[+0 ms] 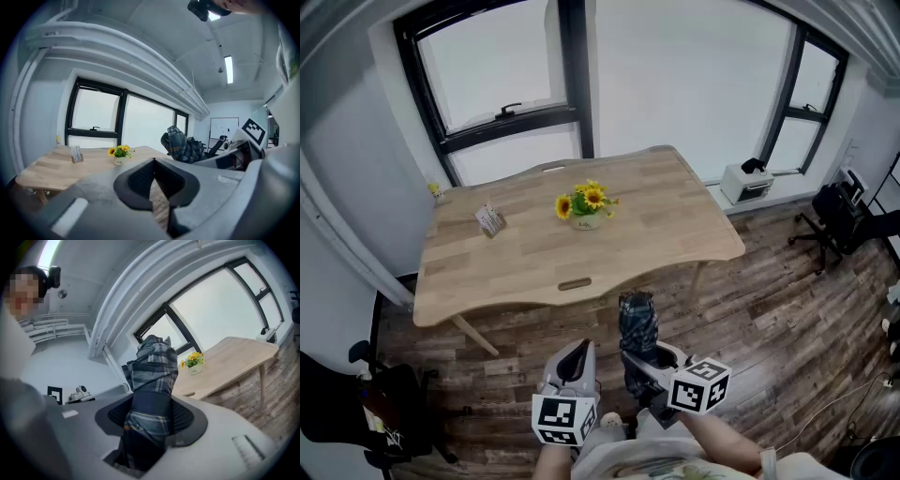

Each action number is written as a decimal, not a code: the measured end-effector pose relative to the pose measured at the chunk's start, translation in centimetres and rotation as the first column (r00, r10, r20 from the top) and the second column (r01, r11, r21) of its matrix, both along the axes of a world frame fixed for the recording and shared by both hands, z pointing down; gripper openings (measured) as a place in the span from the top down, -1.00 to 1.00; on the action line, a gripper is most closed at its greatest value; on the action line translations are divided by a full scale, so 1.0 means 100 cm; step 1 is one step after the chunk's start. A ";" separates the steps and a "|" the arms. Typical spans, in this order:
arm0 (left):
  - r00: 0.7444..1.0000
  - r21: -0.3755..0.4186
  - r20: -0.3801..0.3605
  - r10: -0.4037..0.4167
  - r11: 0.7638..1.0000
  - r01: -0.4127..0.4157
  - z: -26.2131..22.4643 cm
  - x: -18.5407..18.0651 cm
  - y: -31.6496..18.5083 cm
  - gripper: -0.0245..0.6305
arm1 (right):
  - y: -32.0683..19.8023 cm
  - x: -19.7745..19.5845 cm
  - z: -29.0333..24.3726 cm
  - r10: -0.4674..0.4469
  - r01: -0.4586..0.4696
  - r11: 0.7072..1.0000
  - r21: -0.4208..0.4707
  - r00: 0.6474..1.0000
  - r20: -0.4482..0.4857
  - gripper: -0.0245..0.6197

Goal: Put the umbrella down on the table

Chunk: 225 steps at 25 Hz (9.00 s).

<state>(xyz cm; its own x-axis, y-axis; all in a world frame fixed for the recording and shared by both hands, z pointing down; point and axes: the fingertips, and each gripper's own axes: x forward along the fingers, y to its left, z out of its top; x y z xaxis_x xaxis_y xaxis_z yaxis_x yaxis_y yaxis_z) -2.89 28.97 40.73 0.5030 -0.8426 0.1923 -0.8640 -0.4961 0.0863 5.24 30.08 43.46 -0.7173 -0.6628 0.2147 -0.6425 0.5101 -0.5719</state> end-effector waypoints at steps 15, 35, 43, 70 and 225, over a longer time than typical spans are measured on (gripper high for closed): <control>0.999 -0.014 -0.008 0.033 0.999 -0.033 0.009 -0.002 0.001 0.91 | 0.004 -0.002 0.001 0.038 -0.038 0.999 -0.019 0.999 -0.015 0.30; 1.000 -0.048 -0.002 0.005 0.999 -0.005 0.019 -0.023 -0.130 0.91 | -0.134 -0.021 0.000 0.004 -0.004 0.997 -0.075 1.000 0.002 0.30; 1.000 -0.071 0.008 0.000 0.997 0.000 0.027 -0.029 -0.180 0.91 | -0.192 -0.029 0.000 -0.004 0.005 0.995 -0.095 1.000 0.007 0.29; 0.994 -0.084 0.045 -0.103 0.991 0.107 0.035 -0.039 -0.277 0.91 | -0.308 -0.036 0.010 -0.051 0.054 0.988 -0.142 0.998 0.025 0.28; 0.988 -0.238 0.084 -0.129 0.960 0.146 0.088 -0.075 -0.383 0.91 | -0.403 -0.066 0.185 -0.134 0.059 0.864 -0.501 0.984 -0.115 0.27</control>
